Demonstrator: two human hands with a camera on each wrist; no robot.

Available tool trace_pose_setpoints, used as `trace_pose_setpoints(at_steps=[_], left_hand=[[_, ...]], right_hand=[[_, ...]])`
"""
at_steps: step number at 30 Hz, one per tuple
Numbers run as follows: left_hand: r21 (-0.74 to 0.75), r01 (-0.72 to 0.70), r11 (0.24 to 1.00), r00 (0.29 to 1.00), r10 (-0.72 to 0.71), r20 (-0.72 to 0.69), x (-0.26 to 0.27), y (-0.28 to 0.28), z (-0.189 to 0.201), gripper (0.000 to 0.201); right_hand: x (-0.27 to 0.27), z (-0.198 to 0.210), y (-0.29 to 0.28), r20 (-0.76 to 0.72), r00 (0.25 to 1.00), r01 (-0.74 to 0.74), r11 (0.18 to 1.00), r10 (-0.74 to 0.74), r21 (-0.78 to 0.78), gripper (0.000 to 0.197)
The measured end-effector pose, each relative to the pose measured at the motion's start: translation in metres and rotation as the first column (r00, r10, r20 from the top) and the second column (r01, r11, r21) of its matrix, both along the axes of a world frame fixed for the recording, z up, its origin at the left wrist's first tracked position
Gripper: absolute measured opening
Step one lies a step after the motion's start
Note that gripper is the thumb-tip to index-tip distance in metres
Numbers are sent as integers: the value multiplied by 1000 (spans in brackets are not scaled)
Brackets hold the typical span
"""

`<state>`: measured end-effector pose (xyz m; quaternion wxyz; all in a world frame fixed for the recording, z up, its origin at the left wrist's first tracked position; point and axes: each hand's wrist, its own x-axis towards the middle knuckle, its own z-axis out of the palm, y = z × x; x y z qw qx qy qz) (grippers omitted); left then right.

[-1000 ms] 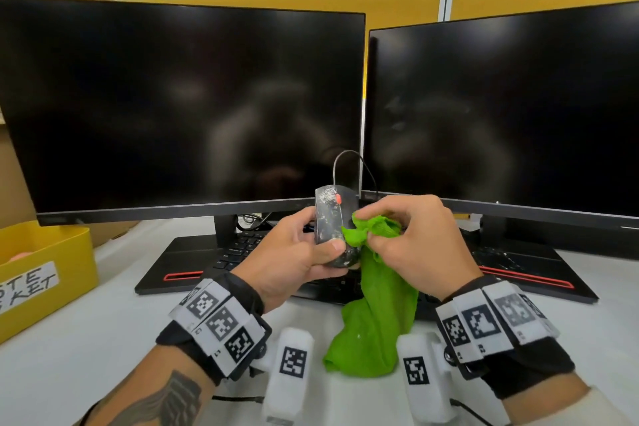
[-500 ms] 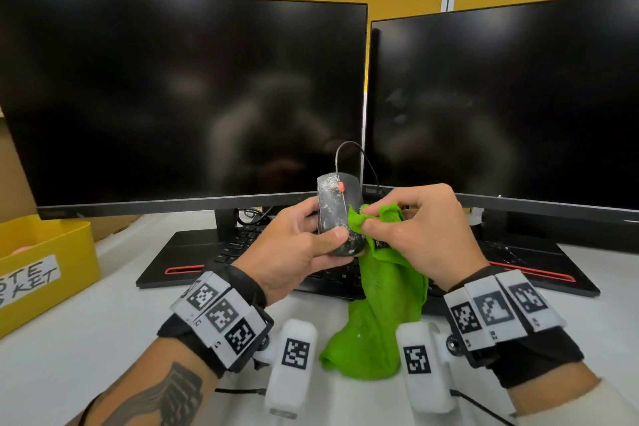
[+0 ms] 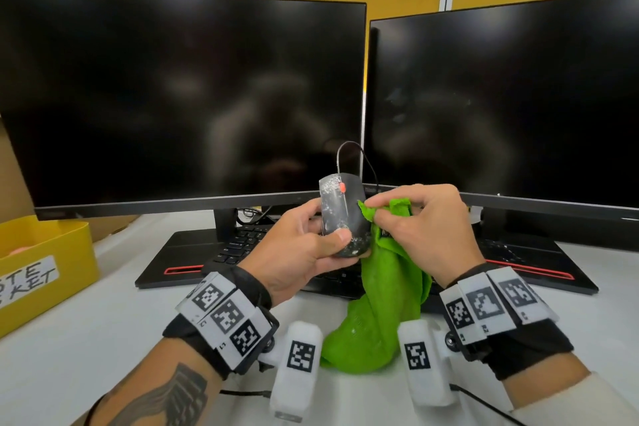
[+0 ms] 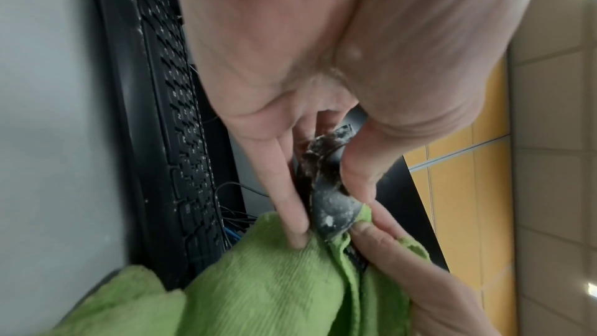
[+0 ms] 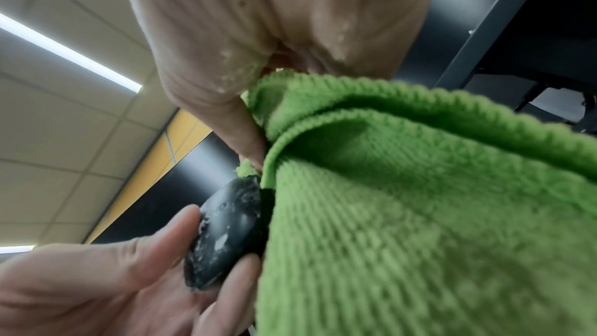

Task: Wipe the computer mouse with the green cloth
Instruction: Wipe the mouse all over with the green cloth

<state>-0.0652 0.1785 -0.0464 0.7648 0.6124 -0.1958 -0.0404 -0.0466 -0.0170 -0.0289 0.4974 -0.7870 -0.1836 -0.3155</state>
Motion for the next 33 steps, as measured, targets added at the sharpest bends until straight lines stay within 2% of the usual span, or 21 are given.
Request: trace_pose_setpoints(at_steps=[4,8,14,17,22,25,30,33], left_hand=[[-68,-35,997,999,36,11,0,3,4,45],[-69,-60,996,998,58,-24,-1,3,5,43],[-65,-130,989,989,125,-75,2,6,4,39],[-112,-143,983,987,133,-93,2,5,5,38],[-155,-167,974,979,145,-146,0,-1,7,41],[-186,-168,968,977,138,-165,-2,-4,8,41],[-208,-168,964,974,130,-185,-3,-5,8,41],[-207,-182,961,972,144,-184,-3,-8,7,40]], right_hand=[[-5,-3,5,-42,991,-130,990,128,-58,23],[1,-2,-4,-51,998,-30,999,28,-41,24],[-7,3,-2,-2,999,-53,997,53,59,11],[-8,5,-4,37,998,-48,996,45,70,14],[-11,1,8,8,990,-139,990,139,-11,17],[-9,-2,12,-17,994,-109,992,108,-58,21],[-4,0,1,-35,999,-25,999,24,-36,18],[-5,-1,4,-11,997,-83,995,82,-46,21]])
